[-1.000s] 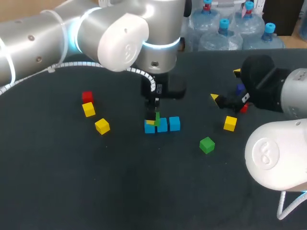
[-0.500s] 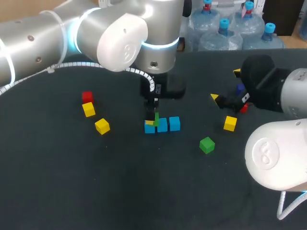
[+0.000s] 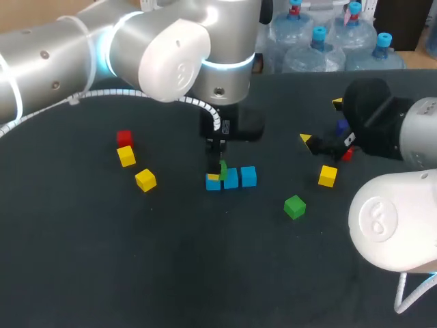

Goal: Place the blue cubes, place green cubes on the blue cubes, place the yellow cubes on the green cubes, then place the red cubes on the yellow cubes, and place purple cube on the red cubes.

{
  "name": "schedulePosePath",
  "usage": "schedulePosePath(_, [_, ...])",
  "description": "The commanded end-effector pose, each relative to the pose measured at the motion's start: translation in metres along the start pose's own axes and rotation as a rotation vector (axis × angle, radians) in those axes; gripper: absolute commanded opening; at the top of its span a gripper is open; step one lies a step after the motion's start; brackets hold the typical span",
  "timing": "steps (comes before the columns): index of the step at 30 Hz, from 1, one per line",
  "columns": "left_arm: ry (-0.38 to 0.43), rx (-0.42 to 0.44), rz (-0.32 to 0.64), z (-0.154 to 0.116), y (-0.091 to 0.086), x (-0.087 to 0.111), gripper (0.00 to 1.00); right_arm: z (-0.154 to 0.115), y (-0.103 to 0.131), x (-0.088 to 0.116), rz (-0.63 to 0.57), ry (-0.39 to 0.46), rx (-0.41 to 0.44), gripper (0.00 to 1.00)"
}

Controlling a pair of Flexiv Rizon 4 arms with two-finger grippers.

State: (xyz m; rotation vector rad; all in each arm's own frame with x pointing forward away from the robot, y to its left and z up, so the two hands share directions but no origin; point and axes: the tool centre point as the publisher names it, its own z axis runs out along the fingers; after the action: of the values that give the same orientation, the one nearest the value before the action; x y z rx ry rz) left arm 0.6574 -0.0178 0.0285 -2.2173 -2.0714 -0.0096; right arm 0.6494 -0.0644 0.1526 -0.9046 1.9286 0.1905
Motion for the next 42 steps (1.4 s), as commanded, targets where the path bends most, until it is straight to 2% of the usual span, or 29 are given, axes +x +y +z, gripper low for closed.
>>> schedulePosePath(1, [0.003,0.007,0.002,0.0002,0.0036,-0.0004,1.0,-0.0003,-0.0009,0.0005,0.0,-0.002,-0.003,1.0])
schedulePosePath(9, [0.003,0.005,0.0,-0.0002,0.0031,0.0,0.98,-0.0003,-0.0009,0.0005,0.0,-0.002,-0.003,1.0])
schedulePosePath(14, [-0.005,0.008,-0.006,-0.002,0.0017,0.0019,0.91,-0.0003,-0.0009,0.0005,0.0,-0.002,-0.003,1.0])
schedulePosePath(16, [-0.007,0.011,-0.01,-0.0024,0.0016,0.0023,0.84,-0.0003,-0.0009,0.0005,0.0,-0.002,-0.003,1.0])
schedulePosePath(18, [-0.008,0.013,-0.011,-0.0025,0.0015,0.0024,0.7,-0.0003,-0.0009,0.0005,0.0,-0.002,-0.003,1.0])
schedulePosePath(19, [-0.009,0.014,-0.011,-0.0029,0.0015,0.0021,0.46,-0.0003,-0.0009,0.0005,0.0,-0.002,-0.003,1.0])
schedulePosePath(20, [-0.009,0.015,-0.01,-0.003,0.0015,0.0018,0.43,-0.0003,-0.0009,0.0005,0.0,-0.002,-0.003,1.0])
schedulePosePath(42, [-0.01,0.02,-0.006,-0.0018,0.0008,0.0016,0.42,-0.0003,-0.0009,0.0005,0.0,-0.002,-0.003,1.0])
